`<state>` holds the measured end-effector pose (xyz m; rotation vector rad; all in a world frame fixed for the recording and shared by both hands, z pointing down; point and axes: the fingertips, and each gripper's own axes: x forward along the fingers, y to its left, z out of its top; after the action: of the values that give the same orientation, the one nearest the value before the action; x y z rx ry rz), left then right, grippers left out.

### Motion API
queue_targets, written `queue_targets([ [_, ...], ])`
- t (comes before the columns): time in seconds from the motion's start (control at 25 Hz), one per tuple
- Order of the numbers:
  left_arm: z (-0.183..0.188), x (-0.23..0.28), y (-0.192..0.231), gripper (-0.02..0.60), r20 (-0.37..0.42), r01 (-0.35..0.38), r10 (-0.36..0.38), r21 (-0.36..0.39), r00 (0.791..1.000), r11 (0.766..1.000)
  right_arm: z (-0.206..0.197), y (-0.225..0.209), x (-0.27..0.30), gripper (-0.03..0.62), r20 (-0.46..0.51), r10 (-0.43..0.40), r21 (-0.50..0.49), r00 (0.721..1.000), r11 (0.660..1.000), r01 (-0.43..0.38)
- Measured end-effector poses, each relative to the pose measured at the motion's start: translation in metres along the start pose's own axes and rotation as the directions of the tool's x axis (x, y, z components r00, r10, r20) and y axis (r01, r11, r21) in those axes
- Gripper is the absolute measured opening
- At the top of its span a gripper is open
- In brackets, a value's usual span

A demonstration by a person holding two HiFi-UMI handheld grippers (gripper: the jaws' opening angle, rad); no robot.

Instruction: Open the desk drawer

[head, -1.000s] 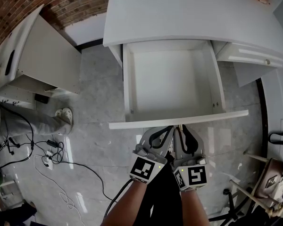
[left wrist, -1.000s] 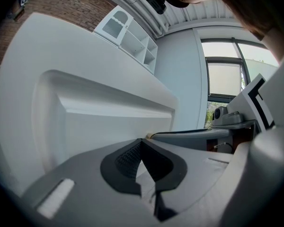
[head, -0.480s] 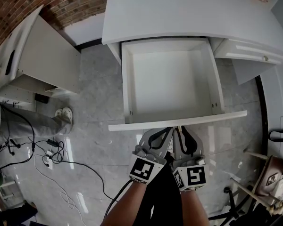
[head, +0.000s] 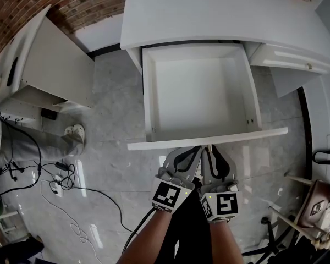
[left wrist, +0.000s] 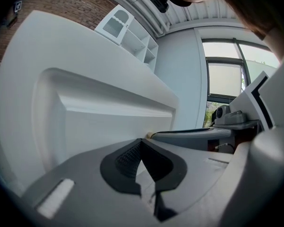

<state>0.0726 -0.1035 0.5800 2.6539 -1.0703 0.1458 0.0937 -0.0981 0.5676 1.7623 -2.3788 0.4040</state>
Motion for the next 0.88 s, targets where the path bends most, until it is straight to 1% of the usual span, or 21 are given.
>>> queue_targets([
  [0.08, -0.003, 0.000, 0.001, -0.009, -0.004, -0.005, 0.005, -0.011, 1.000, 1.000, -0.004, 0.000, -0.001, 0.072, -0.003, -0.015, 0.010, 1.000, 1.000, 0.015],
  [0.2, -0.003, 0.000, 0.001, -0.006, -0.009, -0.008, 0.008, -0.025, 1.000, 1.000, -0.003, -0.001, -0.001, 0.074, -0.015, -0.014, 0.013, 1.000, 1.000, 0.014],
  [0.28, -0.004, 0.001, -0.002, -0.002, -0.015, 0.011, -0.012, -0.063, 1.000, 0.998, -0.004, -0.002, -0.002, 0.075, -0.030, -0.007, 0.032, 1.000, 0.999, 0.008],
  [0.36, -0.006, 0.001, -0.006, 0.000, -0.024, 0.046, -0.048, -0.104, 0.999, 0.994, -0.003, -0.002, -0.005, 0.077, -0.037, 0.002, 0.049, 0.999, 0.999, 0.000],
  [0.48, -0.008, -0.003, -0.010, 0.000, -0.047, 0.073, -0.077, -0.079, 0.996, 0.994, 0.004, -0.001, -0.013, 0.074, -0.027, 0.018, 0.037, 0.999, 0.999, -0.017],
  [0.6, 0.003, -0.010, -0.014, 0.000, -0.040, 0.078, -0.081, -0.080, 0.996, 0.994, 0.013, 0.001, -0.021, 0.071, -0.014, 0.051, 0.015, 0.999, 0.999, -0.051],
  [0.64, 0.007, -0.013, -0.013, 0.000, -0.039, 0.077, -0.080, -0.071, 0.996, 0.995, 0.017, 0.002, -0.023, 0.060, -0.010, 0.058, 0.007, 0.998, 0.998, -0.058],
  [0.68, 0.011, -0.015, -0.013, 0.000, -0.037, 0.078, -0.080, -0.066, 0.996, 0.995, 0.021, 0.003, -0.024, 0.033, -0.003, 0.062, 0.000, 0.998, 0.998, -0.062],
  [0.72, 0.016, -0.017, -0.014, 0.000, -0.031, 0.082, -0.085, -0.075, 0.996, 0.994, 0.026, 0.002, -0.025, 0.008, 0.006, 0.064, -0.004, 0.998, 0.998, -0.064],
  [0.8, 0.027, -0.022, -0.016, 0.000, -0.011, 0.090, -0.092, -0.121, 0.996, 0.989, 0.038, 0.000, -0.028, 0.003, 0.029, 0.065, -0.003, 0.997, 0.998, -0.065],
  [0.88, 0.037, -0.028, -0.015, 0.000, 0.005, 0.083, -0.083, -0.147, 0.997, 0.986, 0.052, -0.001, -0.031, 0.002, 0.051, 0.068, 0.001, 0.996, 0.998, -0.068],
])
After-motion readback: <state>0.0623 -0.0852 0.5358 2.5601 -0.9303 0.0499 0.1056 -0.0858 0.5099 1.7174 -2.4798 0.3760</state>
